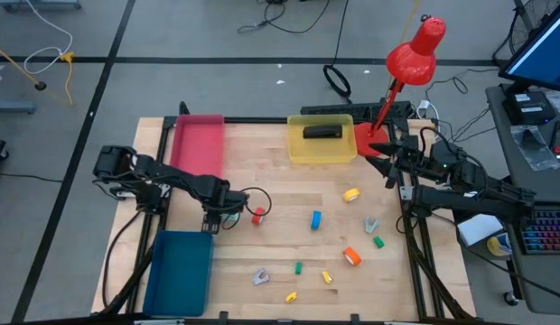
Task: Pick and place Stapler, Stapler remover, tape
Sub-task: Put the big light blue stapler into the yellow bin
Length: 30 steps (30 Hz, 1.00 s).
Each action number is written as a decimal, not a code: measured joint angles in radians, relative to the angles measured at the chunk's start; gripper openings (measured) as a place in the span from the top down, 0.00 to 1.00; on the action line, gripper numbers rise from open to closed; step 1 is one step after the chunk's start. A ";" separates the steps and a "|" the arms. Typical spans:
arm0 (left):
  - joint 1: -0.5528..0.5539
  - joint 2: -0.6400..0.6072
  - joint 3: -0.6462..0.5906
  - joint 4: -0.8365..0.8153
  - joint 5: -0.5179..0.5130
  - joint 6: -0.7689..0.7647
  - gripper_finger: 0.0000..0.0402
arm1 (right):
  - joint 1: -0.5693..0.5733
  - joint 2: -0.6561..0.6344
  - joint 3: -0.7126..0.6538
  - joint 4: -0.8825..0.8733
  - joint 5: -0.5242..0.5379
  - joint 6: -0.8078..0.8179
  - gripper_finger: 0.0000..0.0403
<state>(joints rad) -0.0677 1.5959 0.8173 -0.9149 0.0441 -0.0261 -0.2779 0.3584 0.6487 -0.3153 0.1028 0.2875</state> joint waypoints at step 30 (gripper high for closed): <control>0.049 -0.180 0.446 -0.298 -0.025 -0.134 0.71 | 0.000 0.066 -0.001 0.054 -0.008 0.069 0.44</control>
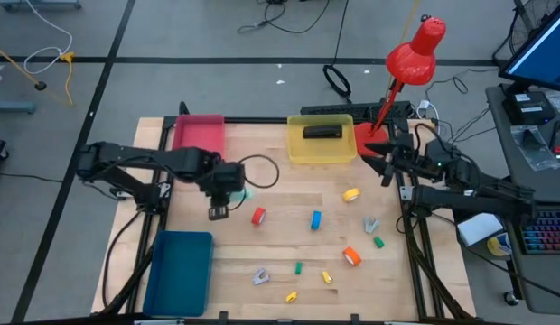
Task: Pick and place Stapler, Stapler remover, tape
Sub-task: Put the big light blue stapler into the yellow bin
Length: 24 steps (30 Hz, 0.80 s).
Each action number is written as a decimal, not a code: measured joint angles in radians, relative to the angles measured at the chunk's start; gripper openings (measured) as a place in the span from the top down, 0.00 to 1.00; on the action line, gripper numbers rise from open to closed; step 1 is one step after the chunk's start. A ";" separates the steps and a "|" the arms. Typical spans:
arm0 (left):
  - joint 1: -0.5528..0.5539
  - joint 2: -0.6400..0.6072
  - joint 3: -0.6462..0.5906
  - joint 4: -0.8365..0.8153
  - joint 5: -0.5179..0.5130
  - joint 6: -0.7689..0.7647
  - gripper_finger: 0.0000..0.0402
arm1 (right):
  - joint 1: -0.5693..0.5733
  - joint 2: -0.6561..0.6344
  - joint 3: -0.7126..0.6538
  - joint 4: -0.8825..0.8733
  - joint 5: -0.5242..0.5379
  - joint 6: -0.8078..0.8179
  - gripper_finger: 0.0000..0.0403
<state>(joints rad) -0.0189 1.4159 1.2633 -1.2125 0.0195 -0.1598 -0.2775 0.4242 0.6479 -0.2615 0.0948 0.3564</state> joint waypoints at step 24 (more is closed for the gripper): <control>0.082 0.284 0.391 0.112 -0.117 0.023 0.71 | 0.078 0.693 0.244 0.356 -0.179 -0.432 0.44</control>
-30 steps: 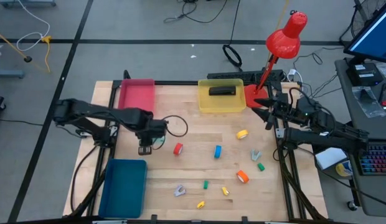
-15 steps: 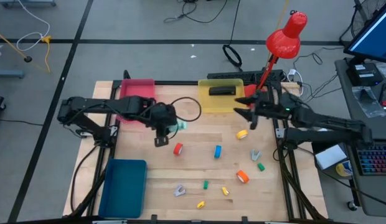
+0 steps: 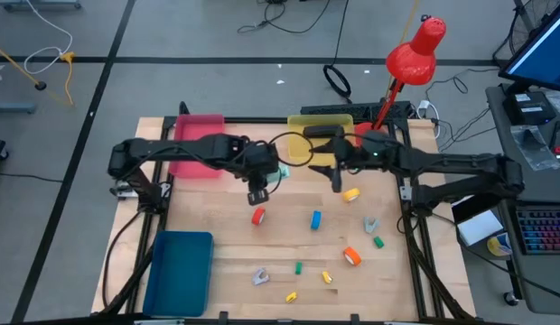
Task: Pick and place Stapler, Stapler remover, tape
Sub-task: Put the big light blue stapler into the yellow bin
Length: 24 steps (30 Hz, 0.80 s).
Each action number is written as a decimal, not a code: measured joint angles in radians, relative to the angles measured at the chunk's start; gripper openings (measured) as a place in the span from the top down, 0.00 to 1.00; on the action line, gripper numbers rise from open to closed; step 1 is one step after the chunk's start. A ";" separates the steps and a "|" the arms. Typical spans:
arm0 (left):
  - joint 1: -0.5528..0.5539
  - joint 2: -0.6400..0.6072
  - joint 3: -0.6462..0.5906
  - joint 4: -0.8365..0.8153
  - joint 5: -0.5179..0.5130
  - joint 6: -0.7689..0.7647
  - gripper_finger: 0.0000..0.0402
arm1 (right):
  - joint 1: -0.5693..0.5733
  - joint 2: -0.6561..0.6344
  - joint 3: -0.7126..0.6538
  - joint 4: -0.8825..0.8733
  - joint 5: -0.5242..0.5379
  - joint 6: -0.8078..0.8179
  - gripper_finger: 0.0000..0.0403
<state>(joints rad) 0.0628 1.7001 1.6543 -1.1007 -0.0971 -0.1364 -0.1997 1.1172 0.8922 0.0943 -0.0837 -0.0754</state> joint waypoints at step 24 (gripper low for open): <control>0.039 0.017 0.029 0.055 -0.009 0.027 0.71 | 0.018 0.280 0.325 -0.185 -0.081 -0.177 0.26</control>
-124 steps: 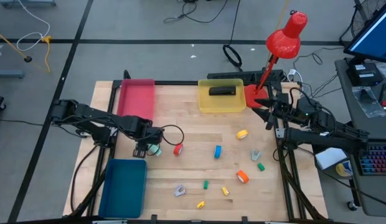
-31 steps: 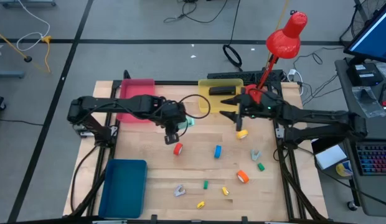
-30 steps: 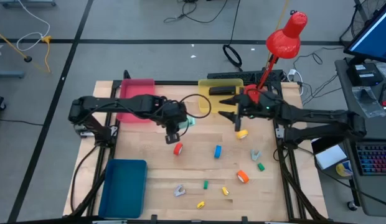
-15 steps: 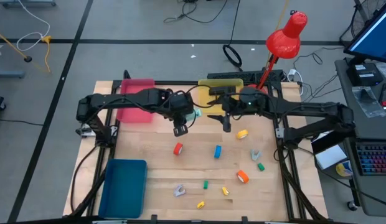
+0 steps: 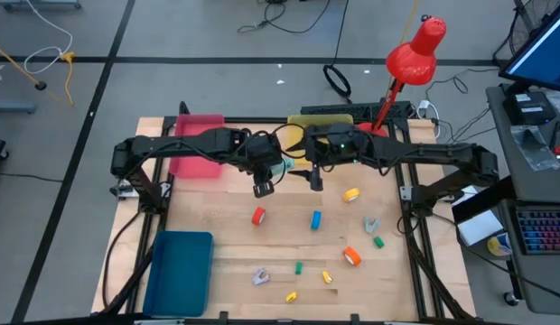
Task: Pick and place Stapler, Stapler remover, tape
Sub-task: Put the big light blue stapler into the yellow bin
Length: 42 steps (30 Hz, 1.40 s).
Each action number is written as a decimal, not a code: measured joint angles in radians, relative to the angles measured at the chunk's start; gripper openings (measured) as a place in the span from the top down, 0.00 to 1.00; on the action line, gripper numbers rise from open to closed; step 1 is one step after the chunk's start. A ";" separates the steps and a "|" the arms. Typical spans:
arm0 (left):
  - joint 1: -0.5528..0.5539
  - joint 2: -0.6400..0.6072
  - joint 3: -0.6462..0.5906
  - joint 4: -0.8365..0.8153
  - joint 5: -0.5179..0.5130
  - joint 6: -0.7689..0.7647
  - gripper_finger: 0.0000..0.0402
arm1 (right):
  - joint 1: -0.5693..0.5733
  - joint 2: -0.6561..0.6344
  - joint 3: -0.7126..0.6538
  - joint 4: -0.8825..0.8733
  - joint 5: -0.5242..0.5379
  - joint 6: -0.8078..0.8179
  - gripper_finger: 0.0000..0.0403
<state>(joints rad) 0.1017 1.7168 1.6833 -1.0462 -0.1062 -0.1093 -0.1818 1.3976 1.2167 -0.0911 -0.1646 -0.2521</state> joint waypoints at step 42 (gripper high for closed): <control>-0.001 0.012 0.000 0.048 0.011 0.018 0.71 | -0.003 0.111 0.055 0.011 -0.014 0.004 0.49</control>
<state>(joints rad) 0.1005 1.7287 1.6829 -0.9981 -0.0952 -0.0917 -0.1844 1.5082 1.2712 -0.0799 -0.1790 -0.2478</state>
